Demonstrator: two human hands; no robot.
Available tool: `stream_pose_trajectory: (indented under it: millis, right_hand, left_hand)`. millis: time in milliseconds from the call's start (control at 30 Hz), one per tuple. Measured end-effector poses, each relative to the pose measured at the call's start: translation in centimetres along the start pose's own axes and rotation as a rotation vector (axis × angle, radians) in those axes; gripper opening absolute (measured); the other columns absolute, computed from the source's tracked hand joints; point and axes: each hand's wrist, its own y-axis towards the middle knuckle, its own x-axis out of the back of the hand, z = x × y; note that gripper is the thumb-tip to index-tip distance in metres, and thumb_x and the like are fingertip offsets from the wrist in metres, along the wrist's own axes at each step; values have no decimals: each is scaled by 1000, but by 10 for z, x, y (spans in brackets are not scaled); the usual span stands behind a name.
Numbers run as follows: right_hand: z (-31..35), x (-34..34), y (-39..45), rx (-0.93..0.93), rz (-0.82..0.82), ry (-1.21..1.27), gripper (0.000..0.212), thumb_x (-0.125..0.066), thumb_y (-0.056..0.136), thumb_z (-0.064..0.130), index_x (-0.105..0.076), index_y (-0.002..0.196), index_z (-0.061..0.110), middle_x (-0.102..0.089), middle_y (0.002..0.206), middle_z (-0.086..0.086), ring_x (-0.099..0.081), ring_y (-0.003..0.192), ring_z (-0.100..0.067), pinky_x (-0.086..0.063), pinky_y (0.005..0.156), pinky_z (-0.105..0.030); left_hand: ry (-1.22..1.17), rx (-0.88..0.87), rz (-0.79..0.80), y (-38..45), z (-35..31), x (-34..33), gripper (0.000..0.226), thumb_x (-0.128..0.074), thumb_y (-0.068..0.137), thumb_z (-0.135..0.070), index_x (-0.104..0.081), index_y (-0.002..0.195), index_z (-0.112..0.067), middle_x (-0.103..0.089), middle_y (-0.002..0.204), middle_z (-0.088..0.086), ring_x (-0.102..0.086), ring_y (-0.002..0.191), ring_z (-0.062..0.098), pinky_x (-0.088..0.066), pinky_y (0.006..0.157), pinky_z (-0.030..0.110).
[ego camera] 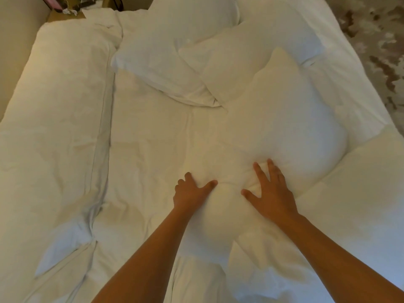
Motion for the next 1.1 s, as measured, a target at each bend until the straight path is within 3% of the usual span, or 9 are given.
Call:
stream_pose_trajectory:
  millis: [167,333,467,600,800,900,1000,1033,1100]
  right_hand:
    - [1,0,-6,-9,-18,-10,93,-48,90,79,-8,165,41,3,175,2,-8,160,-28,-48,108,-53]
    - [4,17,-22,-34,-23,40,96,-55,91,71,-6,166,36,-2,175,-4,-13,159,-30,-44,112,-52]
    - [16,46,-43,-70,-70,93,101,-64,89,66,-11,166,27,-10,173,-8,-26,154,-34,-49,106,-51]
    - [41,88,-68,62,-174,93,106,-68,84,68,-11,165,30,-13,173,-6,-32,151,-32,-49,108,-48]
    - [110,159,-85,523,-165,-17,124,-61,72,88,-3,167,33,-5,176,1,-4,162,-19,-15,131,-48]
    - [152,176,-91,660,-84,-57,125,-54,67,98,-10,165,35,-17,173,5,-7,161,-14,-7,132,-47]
    - [189,165,-99,743,-76,-24,108,-57,65,99,-40,152,38,-49,151,7,-43,143,-20,-30,124,-44]
    - [201,157,-102,766,-92,-17,99,-58,66,97,-50,144,37,-55,138,6,-53,127,-22,-44,112,-43]
    - [226,136,-108,803,-101,-34,85,-56,72,94,-59,130,32,-59,119,4,-59,104,-23,-52,88,-40]
  left_hand:
    - [-32,-111,-73,-1,9,-2,73,-58,70,-84,-52,107,-22,-65,97,-5,-65,89,26,-53,75,38]
    - [-66,-264,-86,-27,4,22,49,-68,77,-67,-43,74,-25,-55,76,-7,-55,68,16,-35,53,27]
    - [-36,-403,-72,-71,-6,48,47,-67,82,-63,-39,73,-26,-53,70,-6,-51,59,10,-31,49,28]
    - [18,-551,-75,-129,-15,81,38,-63,87,-59,-45,82,-27,-59,74,-4,-59,64,16,-44,55,34]
    - [297,-745,-115,-211,1,179,32,-57,95,-53,-50,103,-23,-67,90,6,-62,77,24,-54,70,41]
    - [389,-805,-127,-247,31,229,29,-54,98,-53,-56,113,-28,-70,96,3,-64,81,21,-55,74,38]
    - [430,-858,-212,-269,78,270,28,-55,99,-49,-61,115,-27,-71,89,1,-63,76,21,-51,67,36]
    - [429,-857,-247,-272,96,281,28,-56,99,-49,-62,114,-26,-71,86,0,-63,74,20,-50,65,36]
    - [413,-807,-305,-273,131,295,29,-56,99,-50,-65,113,-26,-72,83,0,-64,73,20,-50,66,36]
